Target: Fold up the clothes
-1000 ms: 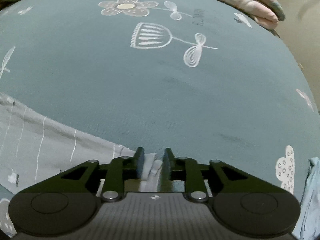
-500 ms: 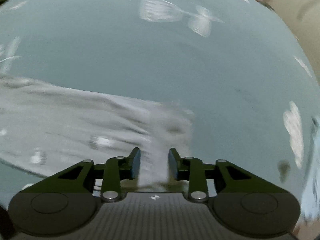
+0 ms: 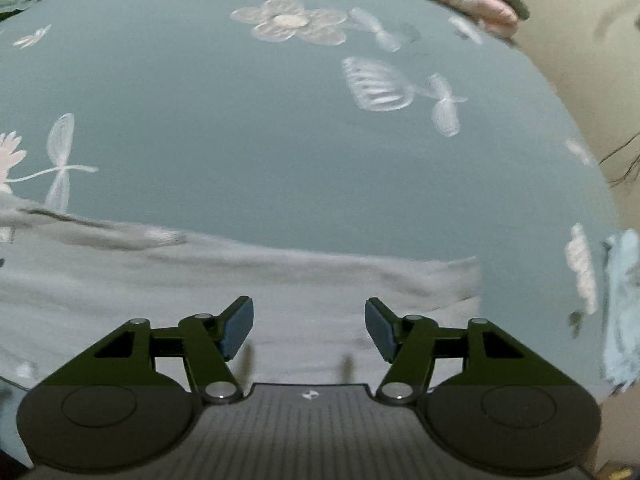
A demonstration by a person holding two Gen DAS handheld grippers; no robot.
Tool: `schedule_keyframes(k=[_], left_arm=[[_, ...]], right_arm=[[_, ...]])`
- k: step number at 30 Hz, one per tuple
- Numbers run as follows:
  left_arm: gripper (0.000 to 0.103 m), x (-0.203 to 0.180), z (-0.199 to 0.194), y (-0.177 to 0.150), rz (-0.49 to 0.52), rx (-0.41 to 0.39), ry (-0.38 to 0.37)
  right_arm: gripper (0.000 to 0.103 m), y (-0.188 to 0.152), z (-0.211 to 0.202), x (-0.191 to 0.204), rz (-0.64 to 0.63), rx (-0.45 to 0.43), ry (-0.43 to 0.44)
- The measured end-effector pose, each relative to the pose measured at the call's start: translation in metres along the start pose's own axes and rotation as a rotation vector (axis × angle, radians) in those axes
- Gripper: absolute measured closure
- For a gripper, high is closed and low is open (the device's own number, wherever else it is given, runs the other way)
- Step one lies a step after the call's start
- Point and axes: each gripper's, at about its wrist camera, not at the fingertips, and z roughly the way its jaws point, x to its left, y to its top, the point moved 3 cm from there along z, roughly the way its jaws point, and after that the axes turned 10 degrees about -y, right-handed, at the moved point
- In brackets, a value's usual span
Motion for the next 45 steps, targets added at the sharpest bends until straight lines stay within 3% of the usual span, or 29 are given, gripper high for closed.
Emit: schedule_keyframes(k=[5,9,15,16,17,19,22,36,42,43,44,45], left_arm=[[0.001,0.005,-0.01,-0.026,-0.029,0.019,-0.005],[0.001,0.011,-0.018,-0.041,-0.06,0.036,0.047],[0.001,0.017,-0.033,-0.049,-0.113,0.011,0.031],[0.001,0.017,-0.034,-0.05,-0.121,0.007,0.03],[0.001,0.017,-0.036,-0.05,-0.126,0.003,0.03],[0.001,0.016,-0.041,-0.049,-0.134,-0.001,0.021],[0.001,0.016,-0.046,-0.047,-0.146,-0.003,0.009],[0.001,0.02,-0.045,-0.04,-0.161,0.034,0.024],[0.001,0.019,-0.039,-0.034,-0.158,0.036,0.015],[0.001,0.02,-0.038,-0.033,-0.16,0.039,0.015],[0.001,0.02,-0.037,-0.032,-0.16,0.042,0.015],[0.001,0.02,-0.036,-0.031,-0.159,0.043,0.014]], right_arm=[[0.035,-0.016,0.024,0.004,0.186,0.085,0.022],[0.034,-0.04,0.032,-0.018,0.437,0.199,-0.041],[0.033,-0.061,-0.024,-0.064,0.76,-0.018,-0.112],[0.041,-0.064,-0.024,-0.073,0.816,-0.04,-0.102],[0.056,-0.066,-0.018,-0.083,0.871,-0.051,-0.092],[0.073,-0.071,-0.007,-0.102,0.983,-0.074,-0.071],[0.076,-0.078,0.011,-0.125,1.106,-0.082,-0.022],[0.076,-0.063,0.061,-0.149,1.036,0.031,-0.105],[0.075,-0.065,0.07,-0.152,1.04,0.023,-0.081],[0.082,-0.066,0.07,-0.152,1.039,0.02,-0.081],[0.095,-0.066,0.068,-0.151,1.039,0.011,-0.086],[0.095,-0.066,0.066,-0.15,1.038,0.0,-0.09]])
